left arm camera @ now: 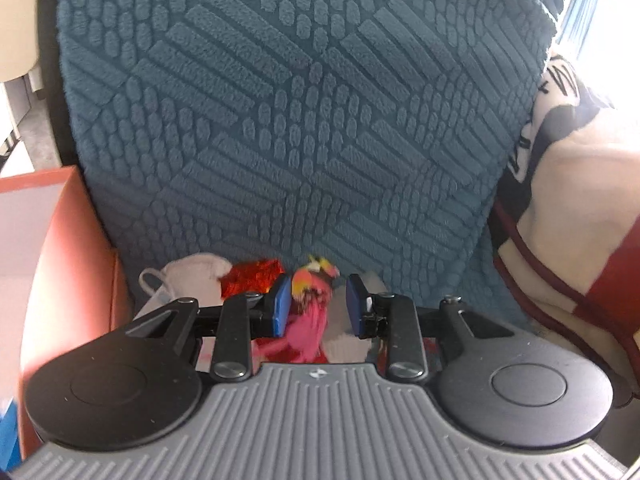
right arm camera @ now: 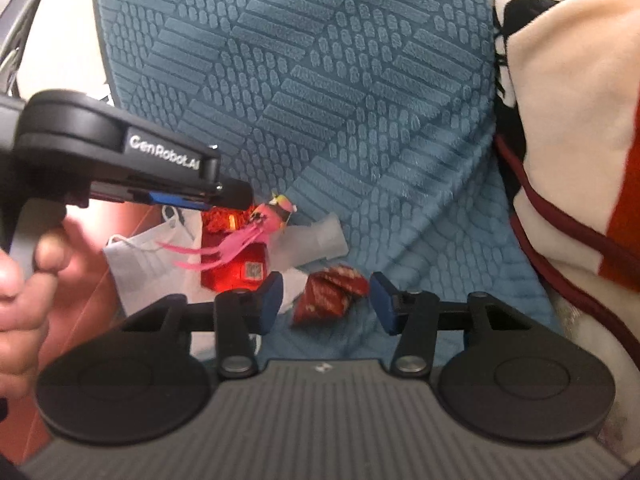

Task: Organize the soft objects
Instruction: 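Close the left gripper on the pink-feathered toy while the right gripper grasps the red candy packet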

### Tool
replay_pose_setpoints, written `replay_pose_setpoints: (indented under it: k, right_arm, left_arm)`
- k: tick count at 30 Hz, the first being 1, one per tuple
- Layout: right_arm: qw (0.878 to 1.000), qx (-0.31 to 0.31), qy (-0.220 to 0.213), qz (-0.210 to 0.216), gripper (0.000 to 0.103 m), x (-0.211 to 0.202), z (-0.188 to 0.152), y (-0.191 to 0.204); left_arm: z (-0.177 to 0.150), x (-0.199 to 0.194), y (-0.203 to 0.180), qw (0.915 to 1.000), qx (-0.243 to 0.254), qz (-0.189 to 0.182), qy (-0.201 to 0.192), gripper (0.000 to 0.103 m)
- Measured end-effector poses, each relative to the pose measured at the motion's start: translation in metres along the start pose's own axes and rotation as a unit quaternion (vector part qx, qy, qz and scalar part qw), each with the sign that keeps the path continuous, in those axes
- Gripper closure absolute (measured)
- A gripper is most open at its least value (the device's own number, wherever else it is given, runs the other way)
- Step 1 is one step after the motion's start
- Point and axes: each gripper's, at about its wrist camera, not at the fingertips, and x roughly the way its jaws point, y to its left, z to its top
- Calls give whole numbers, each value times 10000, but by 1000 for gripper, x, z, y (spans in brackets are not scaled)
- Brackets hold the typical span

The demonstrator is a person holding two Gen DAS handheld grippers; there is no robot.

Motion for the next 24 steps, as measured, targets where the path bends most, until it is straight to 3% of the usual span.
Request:
replay_pose_setpoints:
  k: [9, 18, 24]
  right_arm:
    - [9996, 29, 274, -42, 51, 26, 3, -2]
    - [9984, 172, 517, -166, 51, 37, -1, -5]
    - [9985, 134, 514, -141, 52, 35, -2, -6]
  left_arm:
    - [5, 40, 6, 9994, 99, 59, 314, 69]
    - [1, 57, 9, 9989, 5, -129, 456, 69]
    - [-3, 60, 4, 9986, 166, -23, 492, 71]
